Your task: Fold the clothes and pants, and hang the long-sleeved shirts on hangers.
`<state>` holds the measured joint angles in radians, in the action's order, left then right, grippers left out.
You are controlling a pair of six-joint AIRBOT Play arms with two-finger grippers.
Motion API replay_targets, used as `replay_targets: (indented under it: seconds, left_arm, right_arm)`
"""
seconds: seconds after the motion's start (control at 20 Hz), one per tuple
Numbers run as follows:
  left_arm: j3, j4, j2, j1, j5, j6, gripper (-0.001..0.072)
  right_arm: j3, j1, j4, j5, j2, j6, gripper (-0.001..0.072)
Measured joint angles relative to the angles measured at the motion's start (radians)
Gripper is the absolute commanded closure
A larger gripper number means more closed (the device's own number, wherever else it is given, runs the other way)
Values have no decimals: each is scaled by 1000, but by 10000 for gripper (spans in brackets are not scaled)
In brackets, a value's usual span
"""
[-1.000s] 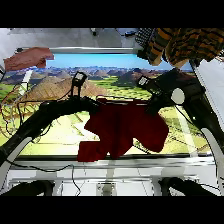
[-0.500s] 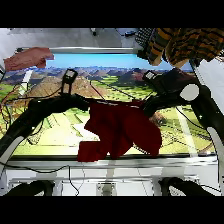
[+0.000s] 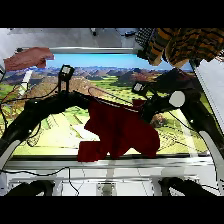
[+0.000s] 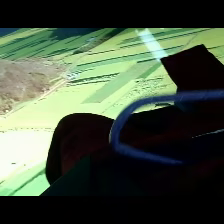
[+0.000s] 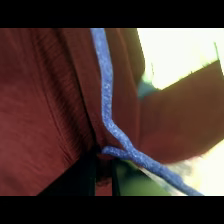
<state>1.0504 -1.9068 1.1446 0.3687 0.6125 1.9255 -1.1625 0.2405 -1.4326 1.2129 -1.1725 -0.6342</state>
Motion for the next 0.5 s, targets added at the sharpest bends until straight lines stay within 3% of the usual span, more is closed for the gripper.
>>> replay_targets:
  seconds: [0.5]
  left_arm:
    - [0, -6, 148, 142, 20, -1, 676]
  right_arm:
    - [79, 39, -126, 97, 0, 19, 667]
